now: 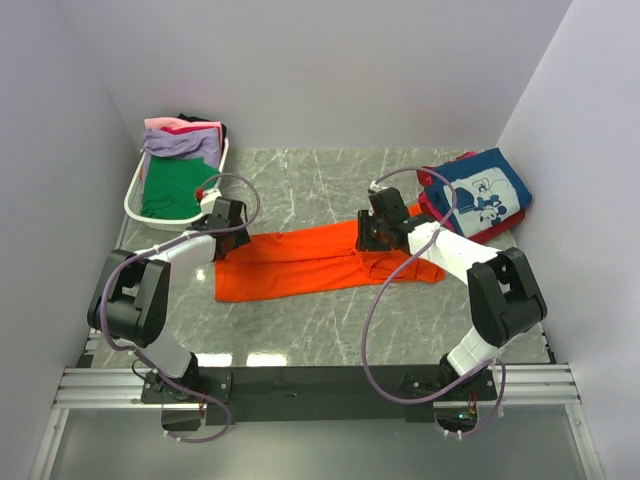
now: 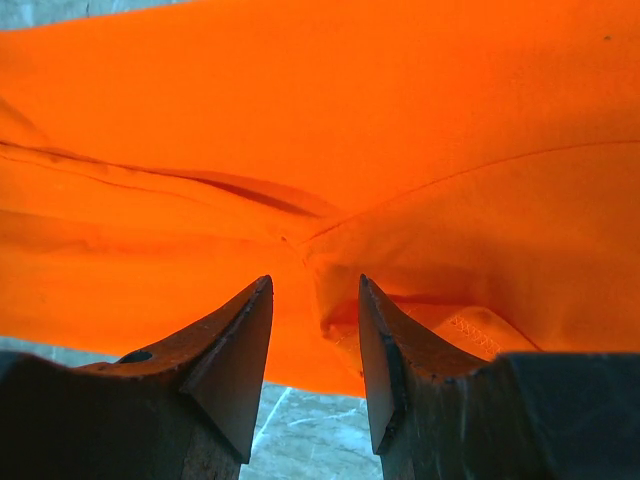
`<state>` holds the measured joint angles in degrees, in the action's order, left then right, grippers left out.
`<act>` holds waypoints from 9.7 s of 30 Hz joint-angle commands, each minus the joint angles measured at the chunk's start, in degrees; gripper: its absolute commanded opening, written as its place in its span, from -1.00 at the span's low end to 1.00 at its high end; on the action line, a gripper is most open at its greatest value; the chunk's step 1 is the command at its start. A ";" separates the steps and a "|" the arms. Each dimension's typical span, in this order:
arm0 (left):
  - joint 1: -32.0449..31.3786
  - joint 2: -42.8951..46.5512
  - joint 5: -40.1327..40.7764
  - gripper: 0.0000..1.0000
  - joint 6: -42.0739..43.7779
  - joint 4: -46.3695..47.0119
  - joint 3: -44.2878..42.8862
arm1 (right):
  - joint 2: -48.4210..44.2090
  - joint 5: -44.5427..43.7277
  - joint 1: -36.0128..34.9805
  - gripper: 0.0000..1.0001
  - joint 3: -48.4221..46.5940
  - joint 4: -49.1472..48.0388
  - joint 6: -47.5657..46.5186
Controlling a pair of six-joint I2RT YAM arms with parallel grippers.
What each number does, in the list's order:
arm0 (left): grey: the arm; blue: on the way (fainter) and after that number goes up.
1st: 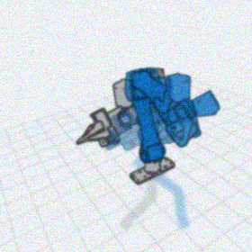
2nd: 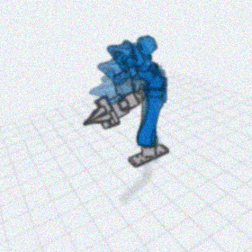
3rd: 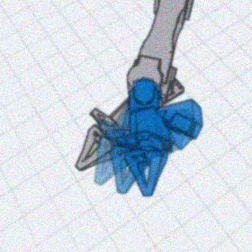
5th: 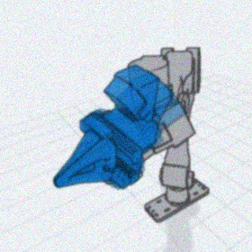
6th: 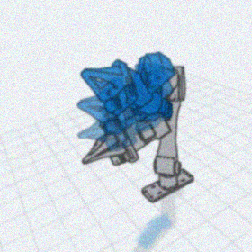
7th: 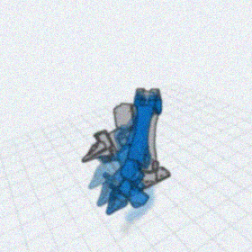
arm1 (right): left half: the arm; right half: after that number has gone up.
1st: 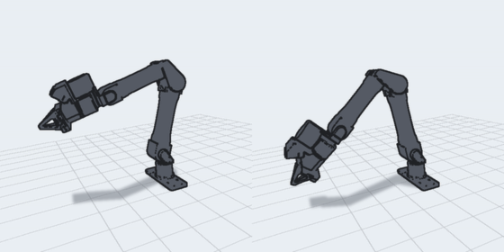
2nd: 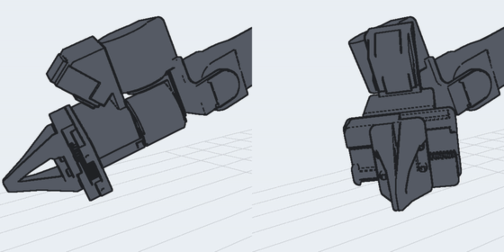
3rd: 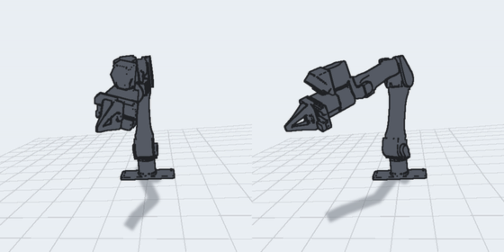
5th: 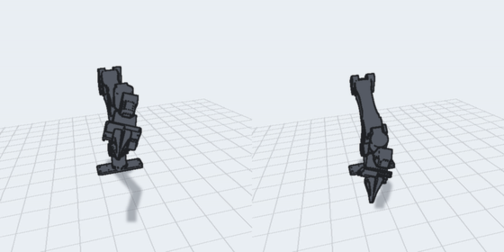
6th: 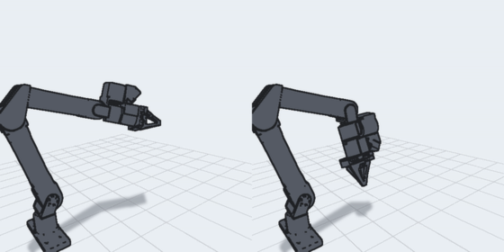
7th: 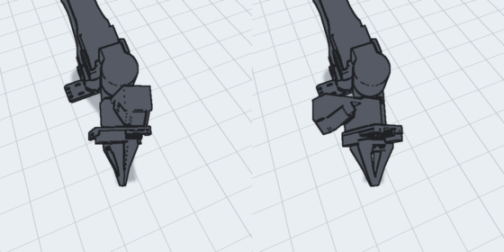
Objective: Fold and stack the t-shirts
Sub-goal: Fold the tshirt
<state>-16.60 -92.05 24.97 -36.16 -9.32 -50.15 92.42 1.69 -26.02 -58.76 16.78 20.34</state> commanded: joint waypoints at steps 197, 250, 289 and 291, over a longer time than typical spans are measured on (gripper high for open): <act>-18.11 15.32 -19.52 -0.10 -18.67 8.70 23.34 | 31.57 2.00 4.58 -0.06 -33.33 9.67 -2.67; -39.38 11.74 -24.62 -0.18 -22.37 8.87 16.93 | 32.10 -1.87 5.10 -0.05 -33.07 7.66 2.95; -18.56 -6.29 -16.45 -0.21 -0.31 5.72 -14.18 | 9.80 -2.74 1.68 -0.01 -24.31 -0.25 0.05; -17.42 -7.52 -16.45 -0.21 0.12 6.42 -14.97 | 9.44 -3.80 0.71 -0.01 -22.63 -0.52 0.31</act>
<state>-35.29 -98.70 7.44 -38.20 -5.15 -62.08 102.41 0.99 -23.20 -84.58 16.75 20.18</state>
